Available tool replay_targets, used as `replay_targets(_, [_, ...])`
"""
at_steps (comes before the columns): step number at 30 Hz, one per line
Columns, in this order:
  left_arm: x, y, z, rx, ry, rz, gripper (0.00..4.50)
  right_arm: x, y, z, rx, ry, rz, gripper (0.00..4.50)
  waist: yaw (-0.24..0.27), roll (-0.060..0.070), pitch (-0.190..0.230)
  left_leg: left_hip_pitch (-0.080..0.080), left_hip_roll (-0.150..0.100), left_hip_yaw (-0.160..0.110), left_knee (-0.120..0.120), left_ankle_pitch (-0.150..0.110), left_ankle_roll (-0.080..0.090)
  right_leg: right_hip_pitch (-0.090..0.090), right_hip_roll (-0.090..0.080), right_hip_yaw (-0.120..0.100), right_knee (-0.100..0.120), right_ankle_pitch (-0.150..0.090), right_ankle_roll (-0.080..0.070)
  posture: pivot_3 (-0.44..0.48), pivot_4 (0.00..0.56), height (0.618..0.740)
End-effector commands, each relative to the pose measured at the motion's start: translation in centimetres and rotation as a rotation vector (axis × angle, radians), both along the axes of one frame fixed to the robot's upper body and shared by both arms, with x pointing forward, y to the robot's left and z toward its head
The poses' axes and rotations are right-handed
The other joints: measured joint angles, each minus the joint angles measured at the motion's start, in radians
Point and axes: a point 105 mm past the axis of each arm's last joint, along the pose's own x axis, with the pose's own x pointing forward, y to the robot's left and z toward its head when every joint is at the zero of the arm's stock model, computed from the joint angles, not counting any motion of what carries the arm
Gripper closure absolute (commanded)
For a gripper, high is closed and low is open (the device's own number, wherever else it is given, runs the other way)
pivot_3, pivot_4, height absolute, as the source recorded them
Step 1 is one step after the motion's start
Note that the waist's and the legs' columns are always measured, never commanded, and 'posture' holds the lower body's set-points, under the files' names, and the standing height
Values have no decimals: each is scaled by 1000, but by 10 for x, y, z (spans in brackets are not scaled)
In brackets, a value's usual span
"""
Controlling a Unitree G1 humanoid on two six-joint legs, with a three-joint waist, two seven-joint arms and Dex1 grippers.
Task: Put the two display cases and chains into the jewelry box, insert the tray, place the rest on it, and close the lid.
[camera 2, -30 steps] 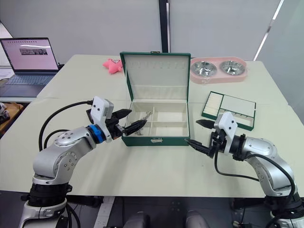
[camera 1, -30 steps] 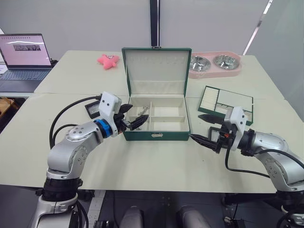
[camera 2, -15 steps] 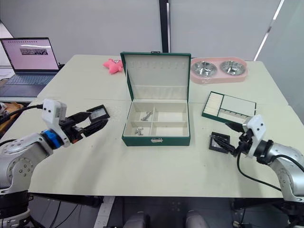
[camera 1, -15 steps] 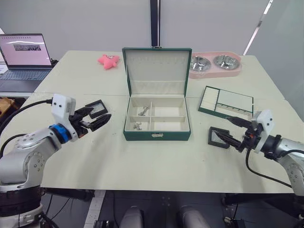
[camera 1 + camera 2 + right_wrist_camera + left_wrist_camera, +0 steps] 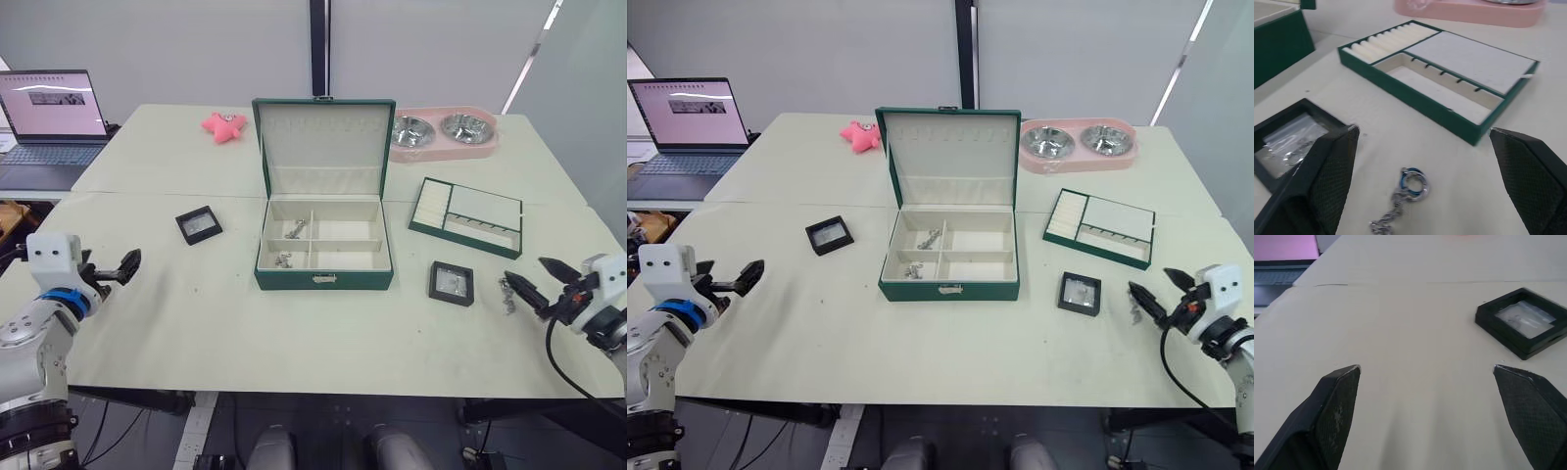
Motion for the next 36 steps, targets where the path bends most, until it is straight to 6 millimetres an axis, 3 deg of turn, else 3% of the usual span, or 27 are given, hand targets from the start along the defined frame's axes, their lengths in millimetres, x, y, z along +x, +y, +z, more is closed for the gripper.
replay_targets(1, [-9, 29, 9, 39, -66, 161, 18, -1, -24, 6, -61, -67, -114, 0, 0, 0, 0, 0, 0, 0, 0, 0, 0, 0, 0, 0, 0, 0, 0, 0, 150, 740])
replay_targets(10, [-11, 35, -1, 19, -93, 252, 18, 1, -42, -4, -49, -129, -262, 0, -1, 0, 0, 0, 0, 0, 0, 0, 0, 0, 0, 0, 1, 0, 0, 0, 150, 740])
replay_targets(25, [0, 22, 0, 23, -93, 200, 18, 3, -41, -3, -35, -148, -253, 0, -2, 0, 0, 0, 0, 1, 0, 0, 0, 0, 0, 0, 1, 0, 0, 0, 150, 740])
replay_targets(28, [9, 7, 3, 12, -109, 116, 18, 10, -22, 9, -8, -167, -163, 0, -2, 1, 0, 0, 0, 1, 0, 0, 0, 0, 0, 0, 1, 0, 0, 0, 150, 740])
replay_targets(30, [15, -6, 6, 5, -118, 36, 18, 15, 2, 16, 9, -168, -63, 0, -5, 1, 0, 0, 0, 1, 0, 0, 0, 0, 0, 0, 2, 0, 0, 0, 150, 740])
replay_targets(35, [31, -45, 6, 1, -81, -232, 18, 18, 89, 36, -2, -136, 314, 0, -8, 1, -1, 0, 0, 0, 0, 0, 0, 0, 0, 0, 3, 0, 0, 0, 150, 740])
replay_targets(36, [33, -47, 6, 8, -74, -255, 18, 17, 99, 38, -1, -132, 350, 0, -9, 1, -1, 0, 0, 0, 0, 0, 0, 0, 0, 0, 3, 0, 0, 0, 150, 740])
